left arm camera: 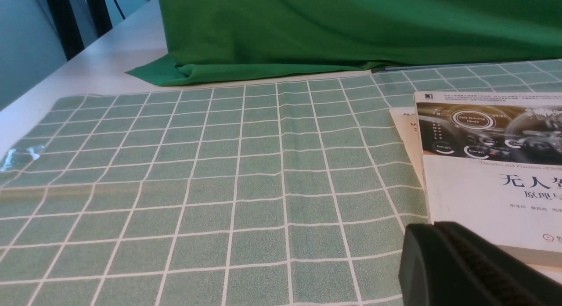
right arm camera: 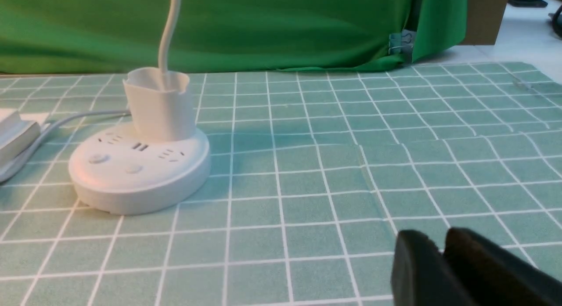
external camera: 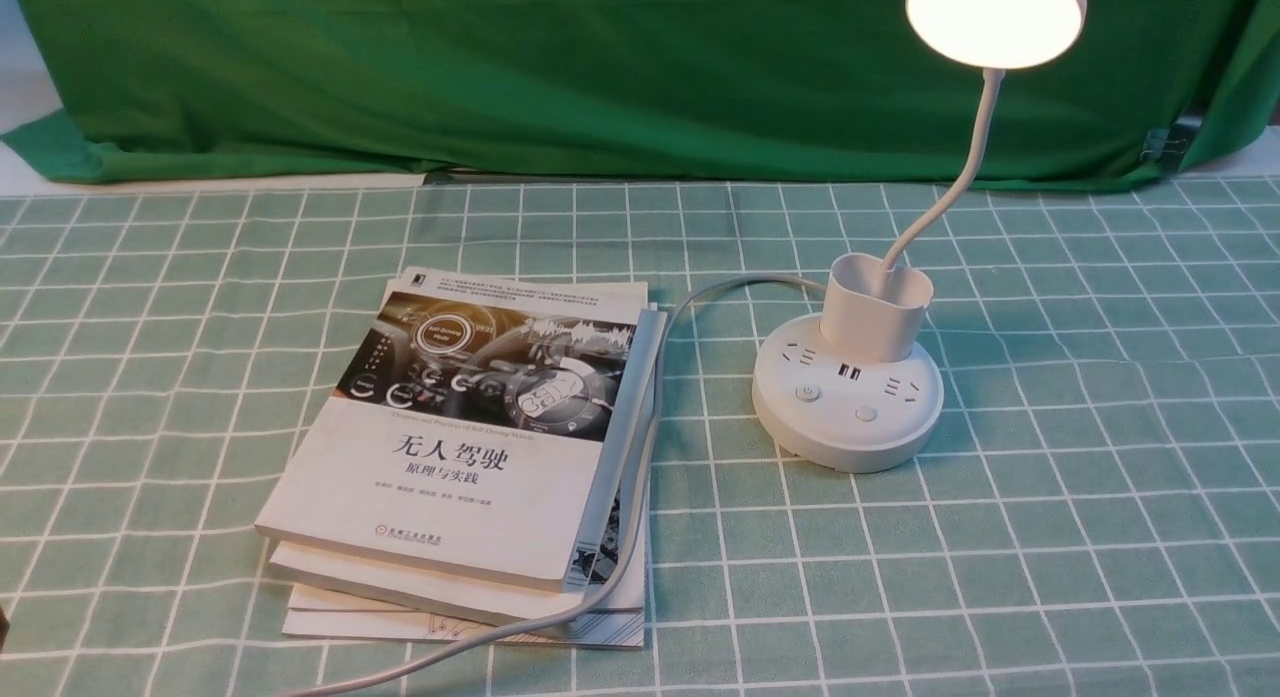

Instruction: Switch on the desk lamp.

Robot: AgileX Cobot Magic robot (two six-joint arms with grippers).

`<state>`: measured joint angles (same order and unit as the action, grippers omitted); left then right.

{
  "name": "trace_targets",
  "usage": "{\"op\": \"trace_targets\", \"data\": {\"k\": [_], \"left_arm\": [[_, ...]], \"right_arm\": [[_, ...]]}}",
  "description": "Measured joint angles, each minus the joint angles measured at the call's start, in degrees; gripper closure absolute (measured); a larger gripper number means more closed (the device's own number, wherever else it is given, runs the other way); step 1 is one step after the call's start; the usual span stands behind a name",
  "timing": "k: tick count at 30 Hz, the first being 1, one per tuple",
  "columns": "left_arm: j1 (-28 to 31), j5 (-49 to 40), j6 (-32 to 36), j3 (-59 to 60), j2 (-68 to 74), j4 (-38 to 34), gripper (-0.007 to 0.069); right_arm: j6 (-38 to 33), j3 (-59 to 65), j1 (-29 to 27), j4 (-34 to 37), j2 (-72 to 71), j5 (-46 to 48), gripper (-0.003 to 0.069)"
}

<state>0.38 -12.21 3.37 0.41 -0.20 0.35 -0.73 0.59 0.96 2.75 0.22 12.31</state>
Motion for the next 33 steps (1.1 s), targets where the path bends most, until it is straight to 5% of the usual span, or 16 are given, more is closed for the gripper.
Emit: {"op": "trace_targets", "data": {"k": [33], "left_arm": [[0.00,0.00,0.00,0.00,0.00,0.00,0.0603]], "right_arm": [[0.02,0.00,0.00,-0.05,0.00,0.15,0.0430]]}}
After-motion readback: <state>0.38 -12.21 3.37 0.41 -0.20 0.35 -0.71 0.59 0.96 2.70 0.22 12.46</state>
